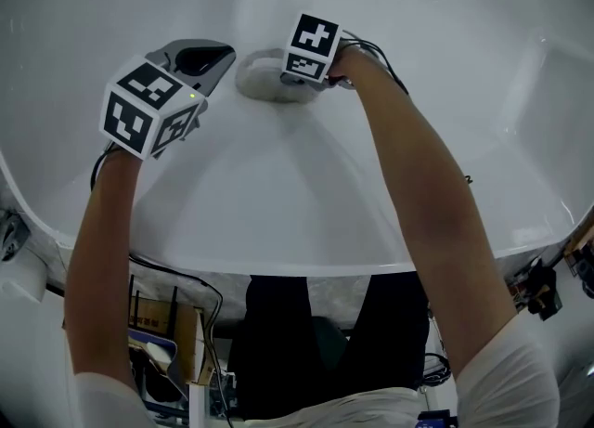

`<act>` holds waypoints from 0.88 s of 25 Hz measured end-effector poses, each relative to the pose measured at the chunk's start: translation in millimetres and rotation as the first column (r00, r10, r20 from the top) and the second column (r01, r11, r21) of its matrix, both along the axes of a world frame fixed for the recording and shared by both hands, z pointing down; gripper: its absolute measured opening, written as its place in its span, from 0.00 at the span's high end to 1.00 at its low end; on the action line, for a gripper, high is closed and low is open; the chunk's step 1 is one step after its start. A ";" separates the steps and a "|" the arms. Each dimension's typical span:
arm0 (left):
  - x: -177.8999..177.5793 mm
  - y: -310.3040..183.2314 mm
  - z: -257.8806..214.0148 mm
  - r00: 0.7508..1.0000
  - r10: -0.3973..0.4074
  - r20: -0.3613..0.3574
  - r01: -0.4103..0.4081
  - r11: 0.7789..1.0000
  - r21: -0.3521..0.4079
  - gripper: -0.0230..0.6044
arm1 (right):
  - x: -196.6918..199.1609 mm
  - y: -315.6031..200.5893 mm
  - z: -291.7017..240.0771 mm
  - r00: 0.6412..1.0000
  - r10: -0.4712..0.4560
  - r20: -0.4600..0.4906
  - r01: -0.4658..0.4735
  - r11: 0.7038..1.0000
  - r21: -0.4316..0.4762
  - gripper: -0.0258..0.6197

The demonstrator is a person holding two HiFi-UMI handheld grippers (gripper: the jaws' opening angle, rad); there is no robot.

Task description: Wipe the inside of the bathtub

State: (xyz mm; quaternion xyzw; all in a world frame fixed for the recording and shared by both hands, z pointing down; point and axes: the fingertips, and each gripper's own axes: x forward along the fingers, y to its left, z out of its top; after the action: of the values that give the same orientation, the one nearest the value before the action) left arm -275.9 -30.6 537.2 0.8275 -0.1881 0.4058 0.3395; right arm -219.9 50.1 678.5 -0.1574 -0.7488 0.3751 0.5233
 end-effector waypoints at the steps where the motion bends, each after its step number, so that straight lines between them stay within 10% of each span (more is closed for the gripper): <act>1: -4.2 -0.6 -2.2 1.000 -0.008 -0.002 0.008 1.000 0.002 0.94 | -10.2 -1.3 -0.6 1.000 0.000 0.000 0.000 1.000 0.015 0.82; 10: -12.8 -1.4 -20.9 0.998 -0.056 -0.024 0.056 0.998 0.017 0.94 | -59.7 -9.8 -18.6 0.999 0.000 0.037 -0.005 0.990 0.140 0.82; 22: -2.3 -6.7 -81.9 0.989 -0.133 -0.068 0.137 0.989 0.057 0.94 | -30.0 -35.8 -102.4 0.954 0.277 0.114 -0.298 0.917 0.265 0.82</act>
State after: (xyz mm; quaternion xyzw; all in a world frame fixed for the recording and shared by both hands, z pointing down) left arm -278.2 -37.3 455.3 0.8354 -0.2451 0.3491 0.3466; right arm -249.9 14.3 576.1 0.0159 -0.8280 0.3325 0.4513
